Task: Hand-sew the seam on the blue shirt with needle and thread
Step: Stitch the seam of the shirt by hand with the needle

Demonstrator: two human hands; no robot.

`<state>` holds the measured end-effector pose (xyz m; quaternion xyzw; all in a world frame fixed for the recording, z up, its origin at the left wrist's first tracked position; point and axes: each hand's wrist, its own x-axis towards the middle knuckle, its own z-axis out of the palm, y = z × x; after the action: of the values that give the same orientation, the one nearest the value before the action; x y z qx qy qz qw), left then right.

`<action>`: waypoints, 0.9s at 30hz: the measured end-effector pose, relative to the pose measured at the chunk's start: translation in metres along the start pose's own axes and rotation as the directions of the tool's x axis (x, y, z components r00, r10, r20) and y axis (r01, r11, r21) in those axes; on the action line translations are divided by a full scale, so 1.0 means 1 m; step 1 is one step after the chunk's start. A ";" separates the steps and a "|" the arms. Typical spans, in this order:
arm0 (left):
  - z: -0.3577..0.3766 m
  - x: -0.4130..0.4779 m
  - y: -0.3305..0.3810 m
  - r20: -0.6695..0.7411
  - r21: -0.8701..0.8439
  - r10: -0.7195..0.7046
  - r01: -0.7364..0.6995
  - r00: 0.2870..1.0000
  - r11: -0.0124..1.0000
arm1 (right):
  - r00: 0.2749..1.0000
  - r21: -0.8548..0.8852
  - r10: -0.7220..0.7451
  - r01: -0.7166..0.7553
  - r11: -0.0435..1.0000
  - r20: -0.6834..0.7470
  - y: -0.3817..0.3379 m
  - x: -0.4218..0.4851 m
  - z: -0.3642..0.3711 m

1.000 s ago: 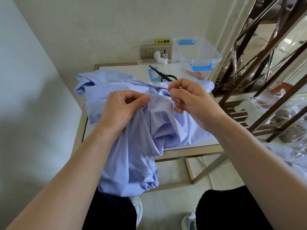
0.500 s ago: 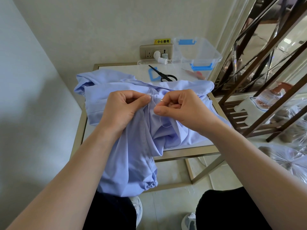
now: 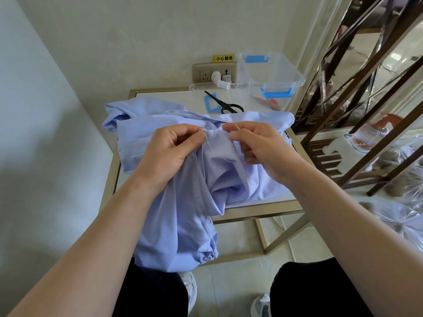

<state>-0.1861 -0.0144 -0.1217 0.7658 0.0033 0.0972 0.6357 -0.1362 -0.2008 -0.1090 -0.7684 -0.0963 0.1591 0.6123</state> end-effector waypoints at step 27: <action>-0.001 0.002 0.000 -0.126 -0.008 -0.003 0.002 0.992 1.000 | 0.957 -0.147 -0.286 0.290 0.946 0.050 -0.008 -0.017 0.011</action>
<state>-0.1846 -0.0132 -0.1209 0.7556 0.0441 0.1447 0.6373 -0.1560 -0.1947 -0.1011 -0.7885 -0.2281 0.0709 0.5668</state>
